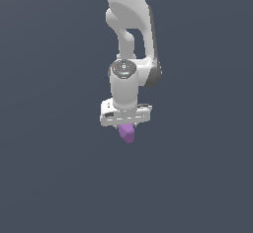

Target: Pick up the object and move it to a goal position.

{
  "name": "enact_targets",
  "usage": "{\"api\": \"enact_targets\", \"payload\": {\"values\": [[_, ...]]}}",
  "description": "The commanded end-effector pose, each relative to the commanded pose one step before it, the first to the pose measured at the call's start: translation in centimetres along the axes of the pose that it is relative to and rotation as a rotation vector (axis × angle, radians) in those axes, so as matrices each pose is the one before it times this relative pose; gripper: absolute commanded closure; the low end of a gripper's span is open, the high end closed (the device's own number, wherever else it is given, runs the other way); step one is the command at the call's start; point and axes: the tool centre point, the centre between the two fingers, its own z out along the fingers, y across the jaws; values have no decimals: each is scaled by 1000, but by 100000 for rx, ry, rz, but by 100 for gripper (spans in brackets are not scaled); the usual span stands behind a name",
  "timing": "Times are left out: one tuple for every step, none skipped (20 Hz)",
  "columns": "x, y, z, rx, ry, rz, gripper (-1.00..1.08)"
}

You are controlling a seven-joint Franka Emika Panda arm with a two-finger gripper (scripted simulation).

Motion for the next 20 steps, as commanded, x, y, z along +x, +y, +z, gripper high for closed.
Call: {"api": "enact_targets", "payload": {"values": [[890,1146,-1779,103,3019,-1644,108],[402,502,-785,88,1333,-784,108],[425,529,-828,96,1407,-828,108],[448,554,-871,106,1480,-871,108],[470,579,-912,116,1551,-913,108],[491,603,-952,126,1621,-954,108],[511,625,-988,137,1684,-990,108],[513,624,-989,143,1687,-992,108],[509,617,-979,148,1673,-984,108],[507,611,-972,152,1662,-977,108],[505,606,-966,157,1654,-971,108],[504,602,-961,161,1648,-967,108],[503,600,-958,166,1644,-964,108],[504,598,-956,171,1644,-963,108],[505,598,-957,176,1646,-964,108],[508,599,-958,181,1650,-965,108],[511,601,-961,186,1658,-969,108],[515,604,-967,192,1669,-974,108],[520,608,-974,198,1683,-981,108],[526,614,-984,204,1700,-990,108]]}}
